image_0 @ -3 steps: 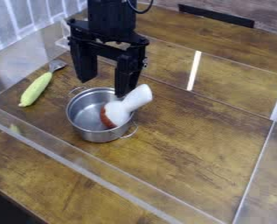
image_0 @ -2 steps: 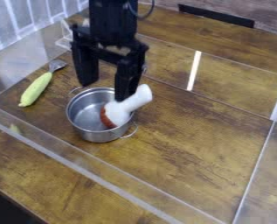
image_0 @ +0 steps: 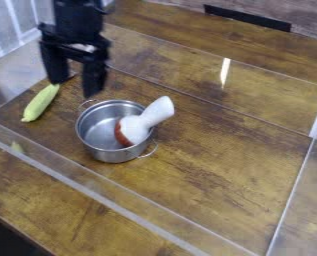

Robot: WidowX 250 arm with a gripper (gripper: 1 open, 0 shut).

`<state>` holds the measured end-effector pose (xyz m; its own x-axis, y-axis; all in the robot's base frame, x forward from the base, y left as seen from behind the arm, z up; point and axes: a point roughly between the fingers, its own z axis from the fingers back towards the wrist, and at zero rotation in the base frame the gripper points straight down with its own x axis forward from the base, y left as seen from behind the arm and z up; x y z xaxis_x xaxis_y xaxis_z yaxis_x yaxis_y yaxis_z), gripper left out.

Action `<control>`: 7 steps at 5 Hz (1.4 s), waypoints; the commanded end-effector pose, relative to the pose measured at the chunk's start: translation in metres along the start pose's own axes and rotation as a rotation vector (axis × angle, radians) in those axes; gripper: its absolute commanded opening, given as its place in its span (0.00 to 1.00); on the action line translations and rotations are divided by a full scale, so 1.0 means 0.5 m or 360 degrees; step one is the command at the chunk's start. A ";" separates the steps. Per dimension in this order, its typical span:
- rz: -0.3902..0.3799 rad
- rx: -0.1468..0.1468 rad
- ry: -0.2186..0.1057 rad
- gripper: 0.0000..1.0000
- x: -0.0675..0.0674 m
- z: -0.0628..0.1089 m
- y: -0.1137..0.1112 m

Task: Move the green spoon to the right

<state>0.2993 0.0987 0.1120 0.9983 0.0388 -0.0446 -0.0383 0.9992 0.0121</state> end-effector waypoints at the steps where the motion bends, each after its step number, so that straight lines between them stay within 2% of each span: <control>1: 0.0005 0.0042 -0.0149 1.00 0.019 0.026 0.070; 2: -0.0018 0.0042 -0.0194 1.00 0.033 0.002 0.092; 4: -0.0035 0.0027 -0.0240 1.00 0.044 -0.049 0.136; 6: 0.0024 0.0008 -0.0292 1.00 0.075 -0.109 0.152; 7: 0.0059 -0.0015 -0.0317 1.00 0.086 -0.124 0.164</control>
<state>0.3279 0.1793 0.0313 0.9913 0.0847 0.1009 -0.0827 0.9963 -0.0236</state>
